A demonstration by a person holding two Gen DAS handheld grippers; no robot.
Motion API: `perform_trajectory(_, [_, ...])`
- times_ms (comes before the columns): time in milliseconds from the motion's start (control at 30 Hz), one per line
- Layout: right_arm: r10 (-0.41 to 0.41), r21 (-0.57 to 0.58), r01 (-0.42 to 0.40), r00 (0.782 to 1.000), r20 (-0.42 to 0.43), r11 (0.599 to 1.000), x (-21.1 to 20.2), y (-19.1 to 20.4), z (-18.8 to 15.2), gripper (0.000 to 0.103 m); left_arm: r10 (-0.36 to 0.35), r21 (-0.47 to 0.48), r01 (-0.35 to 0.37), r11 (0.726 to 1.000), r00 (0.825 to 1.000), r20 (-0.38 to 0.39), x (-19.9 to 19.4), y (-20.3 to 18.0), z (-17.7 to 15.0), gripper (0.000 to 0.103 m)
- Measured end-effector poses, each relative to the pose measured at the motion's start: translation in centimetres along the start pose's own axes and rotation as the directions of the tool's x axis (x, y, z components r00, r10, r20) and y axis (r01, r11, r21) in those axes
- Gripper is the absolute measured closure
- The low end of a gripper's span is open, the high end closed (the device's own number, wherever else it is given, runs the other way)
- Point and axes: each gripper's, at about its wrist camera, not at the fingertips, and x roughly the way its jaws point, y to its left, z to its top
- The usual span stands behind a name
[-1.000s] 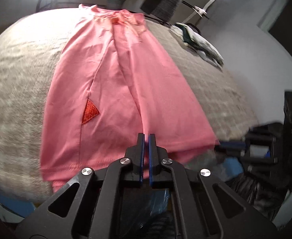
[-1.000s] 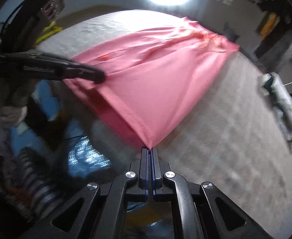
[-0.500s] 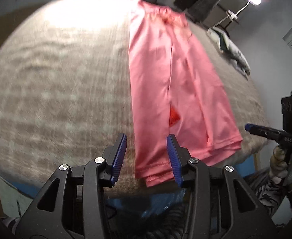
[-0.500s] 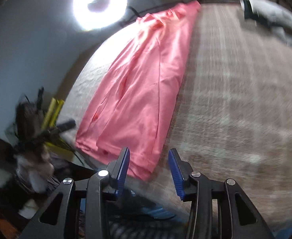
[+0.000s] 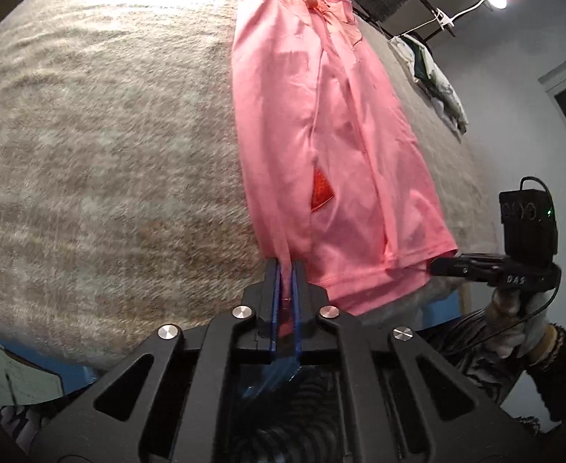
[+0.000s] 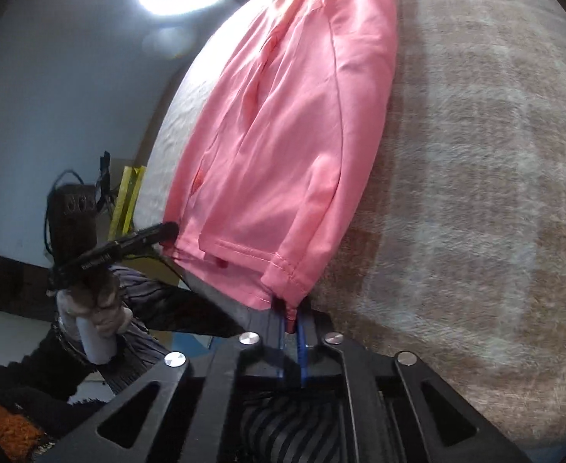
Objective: Fold small clothes
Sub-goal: 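Grasp the pink shirt hem with the left tool while the right tool grasps beside it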
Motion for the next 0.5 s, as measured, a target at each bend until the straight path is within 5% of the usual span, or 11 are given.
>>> perform_trajectory(367, [0.101, 0.045, -0.107, 0.986, 0.13, 0.993, -2.9, -0.6, 2.4, 0.102, -0.072, -0.018, 0.073, 0.997, 0.995, 0.071, -1.9, -0.8, 4.4, 0.103])
perform_trajectory(500, [0.081, 0.028, -0.087, 0.983, 0.166, 0.996, -4.1, -0.2, 4.4, 0.102, -0.069, 0.004, 0.069, 0.998, 0.993, 0.094, -1.9, -1.7, 6.7, 0.103])
